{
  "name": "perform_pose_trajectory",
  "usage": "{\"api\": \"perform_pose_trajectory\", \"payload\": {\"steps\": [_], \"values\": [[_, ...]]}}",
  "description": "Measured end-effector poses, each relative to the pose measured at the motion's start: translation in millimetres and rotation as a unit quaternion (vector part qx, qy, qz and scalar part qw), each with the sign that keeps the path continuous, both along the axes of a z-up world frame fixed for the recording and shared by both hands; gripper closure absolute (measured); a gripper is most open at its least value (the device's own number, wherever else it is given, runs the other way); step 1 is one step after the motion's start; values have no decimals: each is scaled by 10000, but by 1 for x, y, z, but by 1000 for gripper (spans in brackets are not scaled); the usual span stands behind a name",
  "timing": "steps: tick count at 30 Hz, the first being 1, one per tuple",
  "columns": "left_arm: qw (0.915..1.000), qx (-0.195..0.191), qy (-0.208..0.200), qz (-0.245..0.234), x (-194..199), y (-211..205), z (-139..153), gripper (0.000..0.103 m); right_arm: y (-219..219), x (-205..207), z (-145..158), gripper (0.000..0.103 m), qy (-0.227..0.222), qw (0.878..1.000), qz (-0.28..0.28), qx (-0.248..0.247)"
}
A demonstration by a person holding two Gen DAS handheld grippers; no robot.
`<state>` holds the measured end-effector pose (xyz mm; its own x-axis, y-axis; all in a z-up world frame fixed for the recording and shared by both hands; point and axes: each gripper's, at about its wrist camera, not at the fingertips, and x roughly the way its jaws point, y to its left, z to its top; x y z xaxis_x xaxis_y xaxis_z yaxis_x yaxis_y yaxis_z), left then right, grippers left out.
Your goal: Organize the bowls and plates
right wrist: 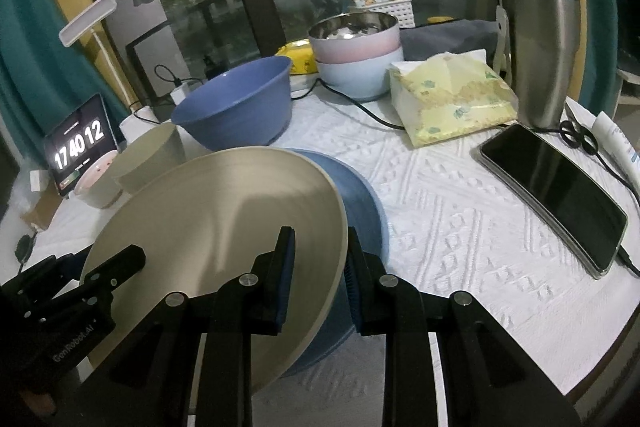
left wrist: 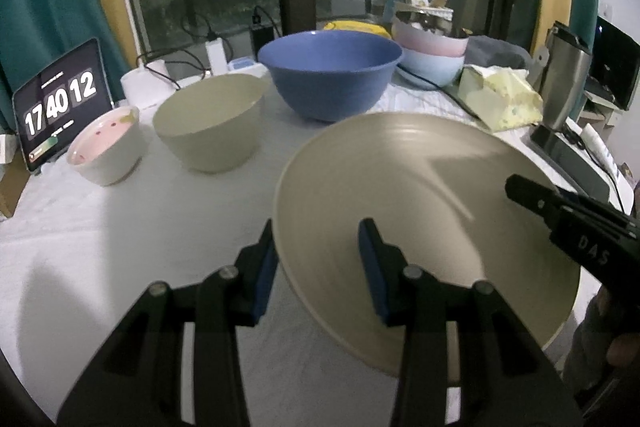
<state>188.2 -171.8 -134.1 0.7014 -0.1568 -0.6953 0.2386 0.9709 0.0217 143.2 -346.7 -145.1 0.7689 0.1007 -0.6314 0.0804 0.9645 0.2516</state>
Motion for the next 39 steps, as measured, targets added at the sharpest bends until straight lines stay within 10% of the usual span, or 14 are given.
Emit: {"api": "perform_pose_trajectory", "payload": {"steps": [39], "values": [[9981,-192,498,304,26,14,-16,54,-20,13,-14,59,384,9985,-377,85]]}}
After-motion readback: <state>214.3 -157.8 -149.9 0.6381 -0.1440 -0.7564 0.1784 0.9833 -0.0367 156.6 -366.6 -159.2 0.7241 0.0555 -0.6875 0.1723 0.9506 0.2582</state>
